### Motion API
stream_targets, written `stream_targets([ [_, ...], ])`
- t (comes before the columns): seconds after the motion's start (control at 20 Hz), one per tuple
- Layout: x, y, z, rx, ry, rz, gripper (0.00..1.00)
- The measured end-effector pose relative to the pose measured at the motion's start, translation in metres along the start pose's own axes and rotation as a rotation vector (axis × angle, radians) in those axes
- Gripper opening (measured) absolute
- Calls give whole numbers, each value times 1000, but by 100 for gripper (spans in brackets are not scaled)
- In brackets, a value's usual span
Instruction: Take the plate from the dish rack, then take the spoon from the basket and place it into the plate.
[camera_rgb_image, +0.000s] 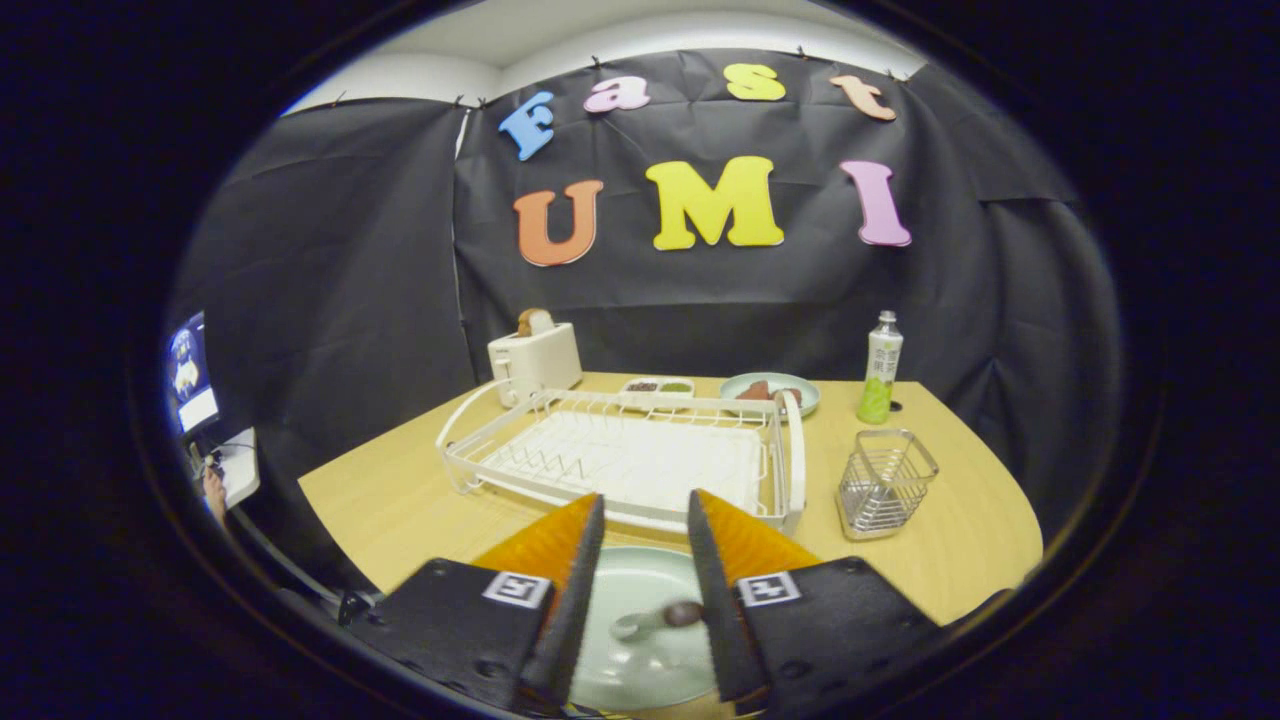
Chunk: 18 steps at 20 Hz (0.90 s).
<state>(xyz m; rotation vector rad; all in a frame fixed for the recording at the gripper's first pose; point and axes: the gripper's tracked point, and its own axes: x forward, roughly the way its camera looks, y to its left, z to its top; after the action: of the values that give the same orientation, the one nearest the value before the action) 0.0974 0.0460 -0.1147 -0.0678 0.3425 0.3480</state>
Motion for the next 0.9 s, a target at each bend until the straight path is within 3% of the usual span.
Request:
stream_targets([
  [0.15, -17, -12, 11, 4, -36, -54, 100],
  [0.3, -36, -21, 13, 5, -54, -117, 100],
  [0.9, -102, 3, -8, 32, -102, -206, 100],
])
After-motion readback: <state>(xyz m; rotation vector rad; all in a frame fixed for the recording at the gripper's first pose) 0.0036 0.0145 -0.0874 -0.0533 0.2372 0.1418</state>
